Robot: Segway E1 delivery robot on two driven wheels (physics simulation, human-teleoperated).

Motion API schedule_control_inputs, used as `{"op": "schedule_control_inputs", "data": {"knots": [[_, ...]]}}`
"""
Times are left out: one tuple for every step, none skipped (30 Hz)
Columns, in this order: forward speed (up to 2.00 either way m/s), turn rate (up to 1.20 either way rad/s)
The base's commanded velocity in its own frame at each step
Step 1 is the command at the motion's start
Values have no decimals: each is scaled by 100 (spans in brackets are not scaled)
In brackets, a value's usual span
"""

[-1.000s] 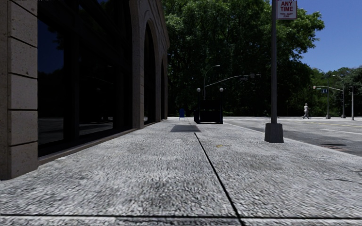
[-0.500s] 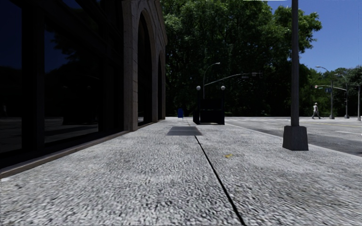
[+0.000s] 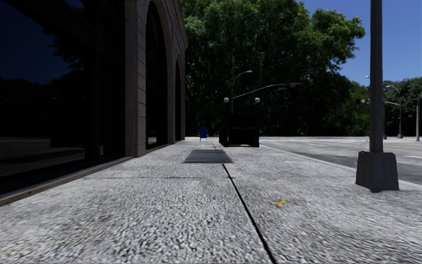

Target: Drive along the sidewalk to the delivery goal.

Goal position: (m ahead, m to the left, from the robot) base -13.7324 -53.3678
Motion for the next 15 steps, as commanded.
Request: {"op": "schedule_control_inputs", "data": {"knots": [[200,0],[200,0],[200,0],[200,0],[200,0],[200,3],[200,24],[200,48],[200,57],[200,57],[200,51],[200,0],[200,0],[200,0],[200,0]]}}
